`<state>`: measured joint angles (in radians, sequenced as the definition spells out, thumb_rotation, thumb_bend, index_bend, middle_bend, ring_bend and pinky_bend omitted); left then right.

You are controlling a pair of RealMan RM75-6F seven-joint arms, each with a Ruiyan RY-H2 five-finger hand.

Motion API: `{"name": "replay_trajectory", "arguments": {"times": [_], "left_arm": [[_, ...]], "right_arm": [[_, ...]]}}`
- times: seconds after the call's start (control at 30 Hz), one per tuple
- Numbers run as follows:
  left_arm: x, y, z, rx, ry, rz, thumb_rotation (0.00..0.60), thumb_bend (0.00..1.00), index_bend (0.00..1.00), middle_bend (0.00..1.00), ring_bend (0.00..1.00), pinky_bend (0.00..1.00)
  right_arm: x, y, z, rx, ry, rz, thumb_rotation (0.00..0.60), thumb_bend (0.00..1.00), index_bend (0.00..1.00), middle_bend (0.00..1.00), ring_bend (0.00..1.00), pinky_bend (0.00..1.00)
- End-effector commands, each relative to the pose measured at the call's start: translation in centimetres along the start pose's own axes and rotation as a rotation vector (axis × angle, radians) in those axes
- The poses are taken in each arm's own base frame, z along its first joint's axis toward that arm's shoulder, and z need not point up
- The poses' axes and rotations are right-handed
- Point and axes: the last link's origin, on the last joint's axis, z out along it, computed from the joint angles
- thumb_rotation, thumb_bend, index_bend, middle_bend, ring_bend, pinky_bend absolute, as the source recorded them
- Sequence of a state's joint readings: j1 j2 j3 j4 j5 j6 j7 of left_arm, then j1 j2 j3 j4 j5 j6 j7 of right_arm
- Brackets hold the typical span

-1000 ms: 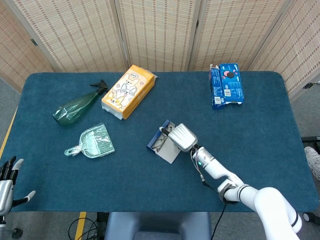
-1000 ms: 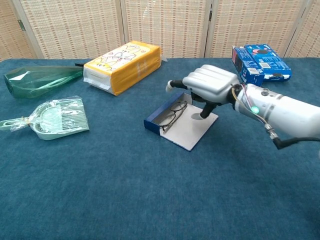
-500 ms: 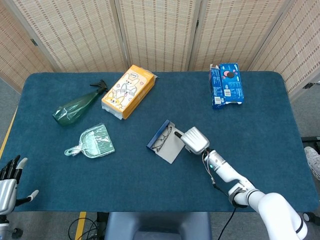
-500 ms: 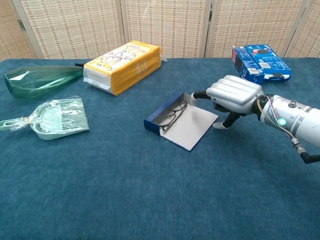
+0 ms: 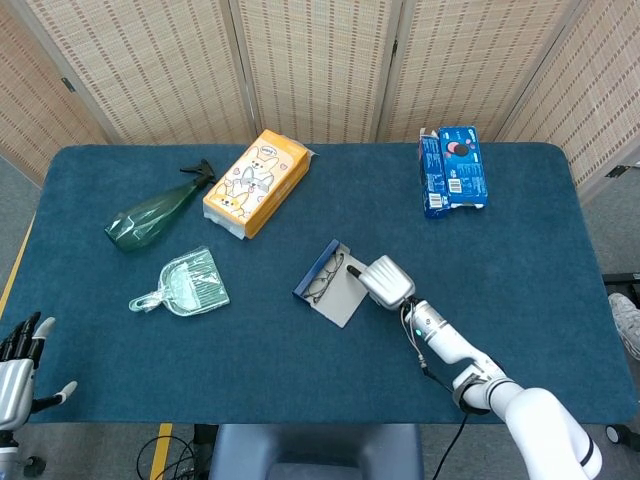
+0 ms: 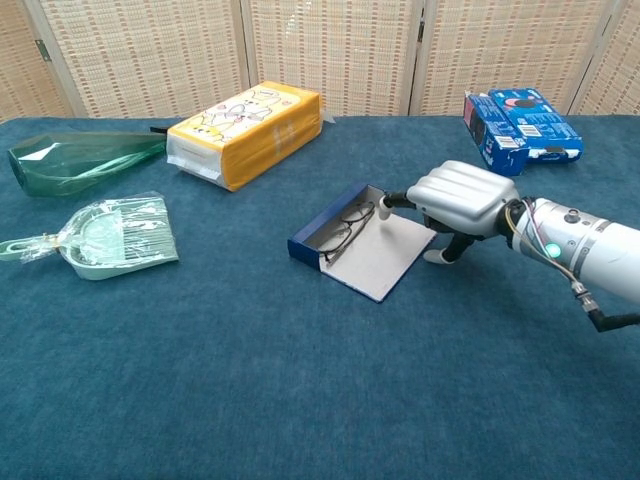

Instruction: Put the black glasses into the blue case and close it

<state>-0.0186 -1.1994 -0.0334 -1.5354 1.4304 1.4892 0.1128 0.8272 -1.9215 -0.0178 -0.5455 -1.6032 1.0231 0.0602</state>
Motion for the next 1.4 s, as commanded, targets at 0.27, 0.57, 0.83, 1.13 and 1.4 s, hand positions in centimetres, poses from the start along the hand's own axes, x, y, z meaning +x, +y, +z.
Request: {"name": "replay_trajectory", "arguments": {"times": [0.27,0.57,0.83,1.13,1.4], "left_arm": [[0.0,-0.1,-0.1,0.004,0.001,0.0,0.6,0.17,0.0,0.0,0.0,0.17],[-0.1,-0.3,-0.2,0.01,-0.002,-0.002,0.6,0.17,0.0,0.0,0.0,0.17],[-0.2,-0.4,-0.1,0.009,-0.002,-0.002,0.6,0.17,0.0,0.0,0.0,0.17],[-0.2,-0.5,-0.2,0.01,-0.003,-0.007,0.6,0.17,0.0,0.0,0.0,0.17],[-0.2,-0.4,-0.1,0.004,-0.003,-0.011,0.6,0.17,0.0,0.0,0.0,0.17]], "right_arm": [[0.5,-0.7,1.0,0.018,0.021,-0.002,0.6,0.26,0.25,0.99,1.0,0.99],[1.0,-0.8,1.4,0.026,0.042,0.009,0.6,0.34,0.29,0.99,1.0,0.99],[1.7,-1.5,1.9,0.052,0.08,0.022,0.6,0.44,0.41,0.99,1.0,0.99],[1.3,-2.0,2.1,0.058,0.066,0.023,0.6,0.54,0.62,1.0,1.0,0.99],[0.9,-1.1,-0.7,0.064,0.072,0.052,0.6,0.55,0.65,1.0,1.0,1.0]]}}
